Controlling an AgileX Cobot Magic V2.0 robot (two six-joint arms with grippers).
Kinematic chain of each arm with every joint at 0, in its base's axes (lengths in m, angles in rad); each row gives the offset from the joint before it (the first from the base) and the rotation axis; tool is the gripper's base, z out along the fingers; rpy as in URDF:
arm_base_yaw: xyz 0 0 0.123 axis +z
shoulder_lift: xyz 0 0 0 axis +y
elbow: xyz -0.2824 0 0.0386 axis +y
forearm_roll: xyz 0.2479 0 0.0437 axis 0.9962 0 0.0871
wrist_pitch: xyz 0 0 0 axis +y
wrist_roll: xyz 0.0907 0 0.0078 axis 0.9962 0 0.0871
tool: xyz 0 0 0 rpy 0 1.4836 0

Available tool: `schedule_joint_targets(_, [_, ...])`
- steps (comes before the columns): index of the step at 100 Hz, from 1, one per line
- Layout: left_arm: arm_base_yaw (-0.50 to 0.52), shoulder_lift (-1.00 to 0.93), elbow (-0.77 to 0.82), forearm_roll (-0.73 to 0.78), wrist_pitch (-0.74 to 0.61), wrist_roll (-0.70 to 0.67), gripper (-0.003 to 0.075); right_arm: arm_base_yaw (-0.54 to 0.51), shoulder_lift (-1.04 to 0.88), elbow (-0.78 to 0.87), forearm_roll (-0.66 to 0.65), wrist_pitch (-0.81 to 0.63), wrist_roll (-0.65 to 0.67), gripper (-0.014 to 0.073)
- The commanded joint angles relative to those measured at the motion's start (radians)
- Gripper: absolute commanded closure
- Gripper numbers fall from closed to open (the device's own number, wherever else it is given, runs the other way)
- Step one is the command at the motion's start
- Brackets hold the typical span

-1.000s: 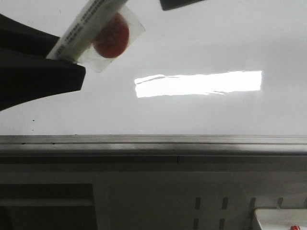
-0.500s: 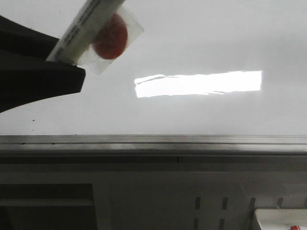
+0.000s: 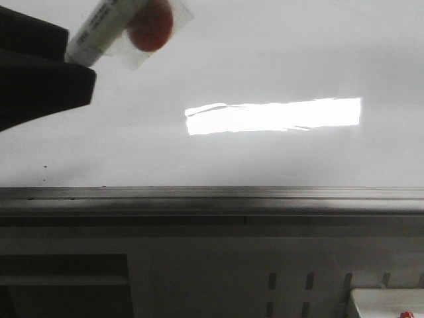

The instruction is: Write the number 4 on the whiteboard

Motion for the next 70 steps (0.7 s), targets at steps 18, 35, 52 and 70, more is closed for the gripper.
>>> schedule_joint_targets(18, [-0.003, -0.196, -0.025, -0.153, 0.198, -0.006, 0.0342, -0.131, 0.096, -0.212, -0.059, 0.099, -0.007, 0.0658])
schedule_joint_targets(35, [-0.003, -0.270, -0.025, -0.201, 0.278, -0.006, 0.0342, -0.198, 0.170, -0.328, -0.107, 0.155, -0.007, 0.0658])
schedule_joint_targets(52, [-0.003, -0.281, -0.025, -0.201, 0.278, -0.006, 0.0342, -0.233, 0.212, -0.384, -0.122, 0.155, -0.007, 0.0658])
schedule_joint_targets(70, [-0.003, -0.281, -0.025, -0.201, 0.278, -0.006, 0.0342, -0.240, 0.253, -0.374, -0.128, 0.191, -0.007, 0.0658])
